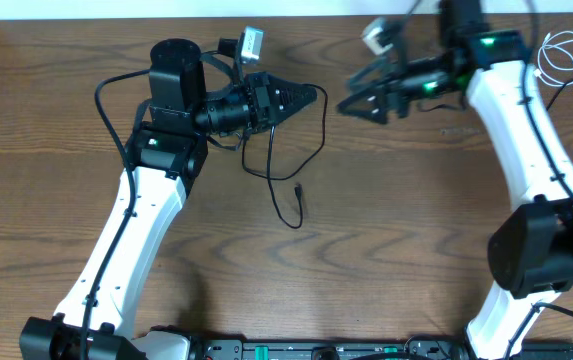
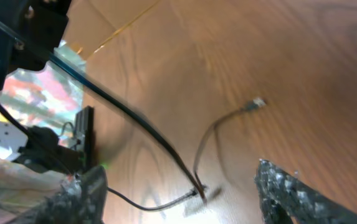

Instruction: Untangle cables

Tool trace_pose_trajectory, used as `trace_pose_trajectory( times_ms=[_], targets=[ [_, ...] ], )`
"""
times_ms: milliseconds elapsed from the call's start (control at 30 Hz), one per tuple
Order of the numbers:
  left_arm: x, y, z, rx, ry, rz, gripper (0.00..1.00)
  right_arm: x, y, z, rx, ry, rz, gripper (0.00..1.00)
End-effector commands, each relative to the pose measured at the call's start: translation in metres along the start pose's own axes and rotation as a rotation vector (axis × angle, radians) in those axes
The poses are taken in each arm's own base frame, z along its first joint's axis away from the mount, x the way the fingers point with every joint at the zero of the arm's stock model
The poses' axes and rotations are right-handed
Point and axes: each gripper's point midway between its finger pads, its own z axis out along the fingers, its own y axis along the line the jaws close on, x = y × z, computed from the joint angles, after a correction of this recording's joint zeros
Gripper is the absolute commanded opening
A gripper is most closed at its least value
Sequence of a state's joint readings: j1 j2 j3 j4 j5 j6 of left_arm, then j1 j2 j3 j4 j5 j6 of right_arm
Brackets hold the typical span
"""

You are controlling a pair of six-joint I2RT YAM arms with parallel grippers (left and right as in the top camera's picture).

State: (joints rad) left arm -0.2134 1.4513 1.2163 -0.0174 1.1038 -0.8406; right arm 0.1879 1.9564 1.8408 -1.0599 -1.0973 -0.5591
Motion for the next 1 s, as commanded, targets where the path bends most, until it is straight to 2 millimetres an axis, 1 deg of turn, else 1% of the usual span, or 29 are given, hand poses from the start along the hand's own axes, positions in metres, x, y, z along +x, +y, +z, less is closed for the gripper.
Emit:
trace_pose_trajectory(
  times_ms=[0, 67, 133, 167, 233, 333, 367, 467, 500, 533, 600, 667, 733, 833, 900, 933, 967],
  targets=[
    [0.013, -0.010, 0.000, 0.058, 0.071, -0.005, 0.08, -0.011, 0.031, 0.017, -0.045, 0.014, -0.140, 0.66],
    [0.015, -0.012, -0.001, 0.071, 0.087, -0.005, 0.08, -0.012, 0.041, 0.028, -0.068, 0.024, -0.166, 0.60],
    [0.019, -0.015, -0.001, 0.087, 0.109, -0.005, 0.08, -0.013, 0.045, 0.035, -0.076, 0.032, -0.186, 0.52],
    [0.021, -0.017, -0.002, 0.095, 0.120, -0.006, 0.08, -0.013, 0.046, 0.038, -0.073, 0.036, -0.193, 0.43],
    [0.024, -0.019, -0.002, 0.109, 0.137, -0.005, 0.08, -0.014, 0.046, 0.040, -0.068, 0.037, -0.194, 0.31],
    [0.026, -0.021, -0.003, 0.120, 0.152, -0.005, 0.08, -0.019, 0.040, 0.036, -0.051, 0.019, -0.159, 0.06],
    [0.027, -0.021, -0.003, 0.121, 0.154, -0.005, 0.08, -0.021, 0.037, 0.034, -0.043, 0.011, -0.140, 0.01],
    [0.027, -0.021, -0.003, 0.121, 0.153, -0.005, 0.08, -0.028, 0.023, 0.020, 0.002, -0.022, -0.059, 0.01],
    [0.027, -0.021, -0.003, 0.121, 0.153, -0.005, 0.13, -0.031, 0.019, 0.014, 0.023, -0.035, -0.030, 0.01],
    [0.027, -0.021, -0.003, 0.121, 0.153, -0.005, 0.21, -0.034, 0.013, 0.006, 0.052, -0.050, 0.007, 0.01],
    [0.026, -0.021, -0.003, 0.122, 0.152, 0.007, 0.33, -0.042, 0.003, -0.012, 0.130, -0.083, 0.068, 0.01],
    [0.027, -0.021, -0.003, 0.124, 0.151, 0.037, 0.41, -0.051, -0.003, -0.036, 0.229, -0.119, 0.095, 0.01],
    [0.027, -0.021, -0.003, 0.126, 0.149, 0.067, 0.43, -0.062, -0.003, -0.062, 0.332, -0.165, 0.109, 0.01],
    [0.027, -0.021, -0.003, 0.128, 0.147, 0.094, 0.44, -0.080, 0.005, -0.114, 0.504, -0.262, 0.123, 0.01],
    [0.027, -0.021, -0.003, 0.130, 0.146, 0.111, 0.45, -0.090, 0.017, -0.153, 0.606, -0.346, 0.131, 0.01],
    [0.027, -0.021, -0.003, 0.130, 0.146, 0.120, 0.44, -0.095, 0.027, -0.175, 0.654, -0.395, 0.133, 0.01],
    [0.027, -0.021, -0.003, 0.130, 0.146, 0.120, 0.44, -0.098, 0.034, -0.192, 0.689, -0.435, 0.135, 0.01]
  ],
)
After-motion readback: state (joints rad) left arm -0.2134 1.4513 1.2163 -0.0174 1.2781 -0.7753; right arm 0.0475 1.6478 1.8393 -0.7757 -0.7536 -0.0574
